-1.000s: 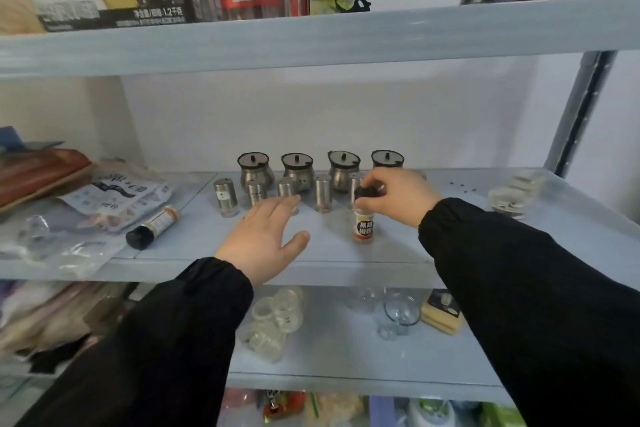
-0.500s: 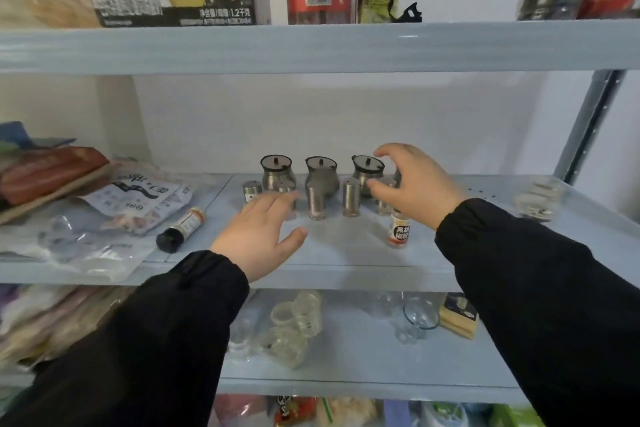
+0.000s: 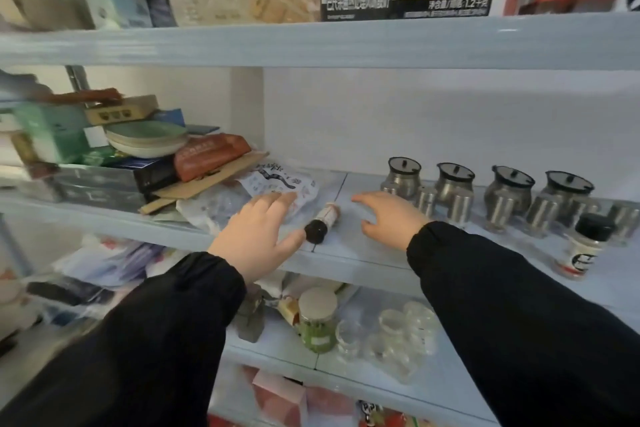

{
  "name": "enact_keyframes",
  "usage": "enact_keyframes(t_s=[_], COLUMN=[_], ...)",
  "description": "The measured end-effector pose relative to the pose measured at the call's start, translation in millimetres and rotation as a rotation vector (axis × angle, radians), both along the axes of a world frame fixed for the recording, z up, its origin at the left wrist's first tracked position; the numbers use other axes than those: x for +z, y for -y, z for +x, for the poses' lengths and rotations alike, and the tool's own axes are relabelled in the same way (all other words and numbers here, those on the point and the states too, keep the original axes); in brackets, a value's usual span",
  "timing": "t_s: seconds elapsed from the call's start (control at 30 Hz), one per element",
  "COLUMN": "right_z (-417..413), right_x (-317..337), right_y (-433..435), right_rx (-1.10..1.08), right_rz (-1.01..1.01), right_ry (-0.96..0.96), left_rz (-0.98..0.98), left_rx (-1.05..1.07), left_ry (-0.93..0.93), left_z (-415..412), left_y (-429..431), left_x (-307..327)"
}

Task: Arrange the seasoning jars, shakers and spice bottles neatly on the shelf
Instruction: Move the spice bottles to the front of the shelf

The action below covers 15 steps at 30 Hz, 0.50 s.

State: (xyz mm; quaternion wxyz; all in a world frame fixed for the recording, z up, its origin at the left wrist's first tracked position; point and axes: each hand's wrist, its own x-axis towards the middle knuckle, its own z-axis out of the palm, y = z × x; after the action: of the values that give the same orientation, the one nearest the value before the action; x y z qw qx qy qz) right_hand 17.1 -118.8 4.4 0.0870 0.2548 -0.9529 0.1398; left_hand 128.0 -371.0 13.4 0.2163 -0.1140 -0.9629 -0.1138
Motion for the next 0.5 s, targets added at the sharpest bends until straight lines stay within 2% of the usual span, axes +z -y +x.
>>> enact_keyframes(t_s=[0.23,0.3,0.37,0.5], right_z=[-17.9,-15.6,-12.4,-7.3], right_x=[-9.5,-10.1,-7.7,14.1], right_y=[75.3,81.0,77.6,46.6], right_rx=[0.227,0.215,0.164,-0.015], right_rz=[0.282,0.309,0.255,-0.030], right_ry=[-0.055,-0.052,-0.068,0.013], left_rz=[0.009,0.001,0.005,0.045], left_rx=[0.010,0.001,-0.003,-0.011], left_ry=[0.018,0.019,0.020,0.017], left_z=[3.7,2.8,0.4,-8.7], left_y=[43.8,47.8,48.3,37.5], left_x=[-6.2,-7.2,-7.3,-6.4])
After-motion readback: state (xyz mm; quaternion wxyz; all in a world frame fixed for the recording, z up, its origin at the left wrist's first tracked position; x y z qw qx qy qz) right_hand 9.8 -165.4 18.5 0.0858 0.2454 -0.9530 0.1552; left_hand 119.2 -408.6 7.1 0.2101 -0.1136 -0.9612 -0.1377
